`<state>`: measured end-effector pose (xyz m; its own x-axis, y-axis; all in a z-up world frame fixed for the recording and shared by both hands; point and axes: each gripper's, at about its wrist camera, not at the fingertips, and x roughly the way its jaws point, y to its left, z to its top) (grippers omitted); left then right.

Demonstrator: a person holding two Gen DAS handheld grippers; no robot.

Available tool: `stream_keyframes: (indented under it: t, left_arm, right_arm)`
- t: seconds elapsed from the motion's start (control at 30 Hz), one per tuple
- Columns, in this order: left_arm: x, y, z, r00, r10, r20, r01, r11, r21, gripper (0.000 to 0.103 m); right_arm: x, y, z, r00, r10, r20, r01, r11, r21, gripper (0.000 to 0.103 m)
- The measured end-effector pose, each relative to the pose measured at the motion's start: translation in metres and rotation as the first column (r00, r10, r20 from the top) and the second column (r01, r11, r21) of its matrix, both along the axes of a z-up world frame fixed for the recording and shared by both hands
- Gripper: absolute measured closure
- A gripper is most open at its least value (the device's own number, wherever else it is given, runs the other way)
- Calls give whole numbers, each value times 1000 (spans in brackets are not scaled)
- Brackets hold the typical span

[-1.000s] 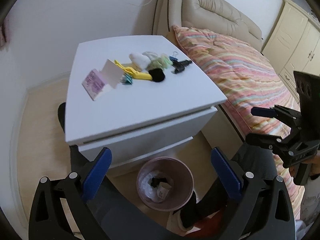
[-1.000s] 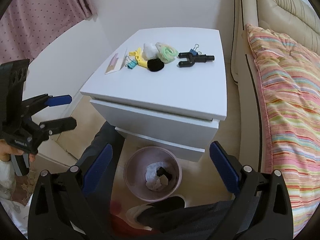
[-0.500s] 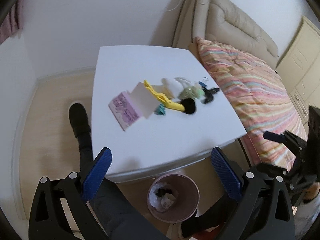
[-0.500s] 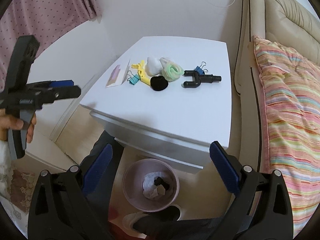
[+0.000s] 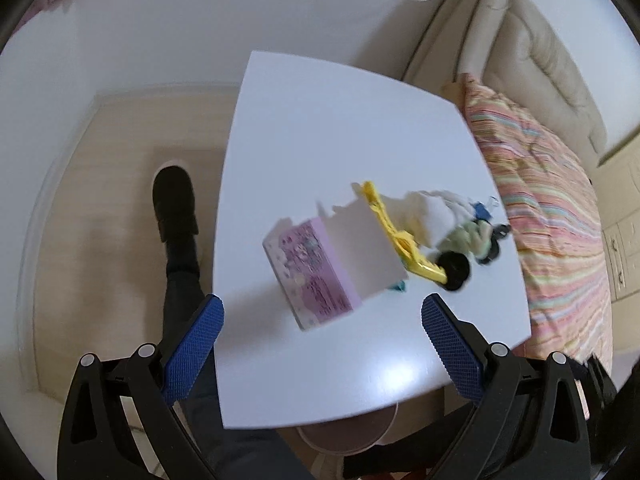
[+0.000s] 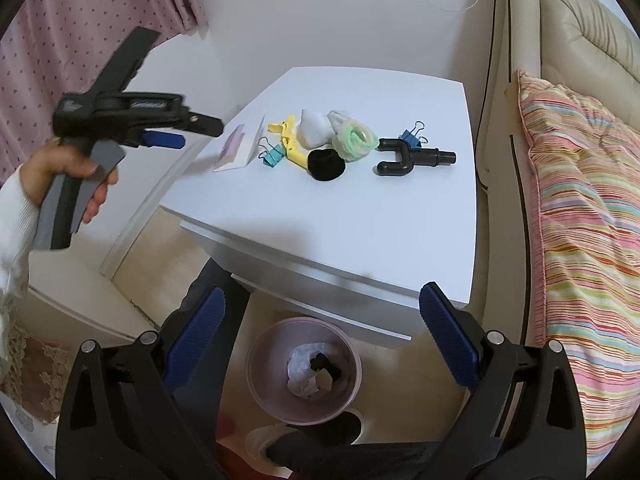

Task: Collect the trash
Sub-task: 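Move the left gripper back to the pink printed box and grasp it, then lift the pink box with the left gripper while the right gripper grasps the green tape roll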

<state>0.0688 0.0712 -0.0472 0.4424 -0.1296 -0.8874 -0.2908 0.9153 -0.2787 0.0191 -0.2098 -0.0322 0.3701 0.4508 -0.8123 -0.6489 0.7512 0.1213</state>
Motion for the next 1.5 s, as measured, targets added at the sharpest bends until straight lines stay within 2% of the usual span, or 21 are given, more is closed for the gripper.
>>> stream_keyframes:
  t: [0.17, 0.33, 0.43, 0.63, 0.67, 0.77, 0.93, 1.07, 1.23, 1.37, 1.5]
  left_arm:
    - [16, 6, -16, 997, 53, -58, -54, 998, -16, 8]
    - [21, 9, -25, 994, 78, -79, -80, 996, -27, 9]
    - [22, 9, -24, 993, 88, -76, -88, 996, -4, 16]
    - [21, 8, -22, 994, 80, -77, -78, 996, 31, 43]
    - [21, 8, -21, 994, 77, -78, -74, 996, 43, 52]
    - [20, 9, -21, 995, 66, -79, -62, 997, 55, 64]
    - [18, 7, -17, 997, 40, -60, -35, 996, 80, 72]
    - [17, 3, -10, 999, 18, -34, -14, 993, 114, 84]
    - [15, 0, -4, 1000, -13, -14, 15, 989, 150, 90]
    - [13, -3, 3, 999, -35, 4, 34, 983, 180, 99]
    - [8, -6, 8, 998, -56, 34, 48, 981, 190, 101]
  right_arm:
    - [0, 0, 0, 1000, -1, 1, 1, 1000, -2, 7]
    - [1, -5, -1, 1000, -11, -1, 11, 1000, -3, 7]
    - [1, -7, -1, 1000, -15, -1, 15, 1000, -3, 7]
    - [0, -6, 0, 1000, -12, 0, 12, 1000, 1, 7]
    - [0, -6, -1, 1000, -11, 0, 11, 1000, 2, 7]
    - [0, -4, -1, 1000, -8, -1, 8, 1000, 1, 7]
    - [-1, -2, -2, 1000, -7, -1, 7, 1000, -3, 7]
    - [0, -1, -1, 1000, -4, 1, 4, 1000, -5, 7]
    - [2, 1, 0, 1000, -2, 5, 2, 1000, -9, 7]
    - [7, 2, 3, 1000, -3, 12, 3, 1000, -11, 7]
    - [15, 2, 10, 1000, -4, 18, 4, 1000, -3, 7]
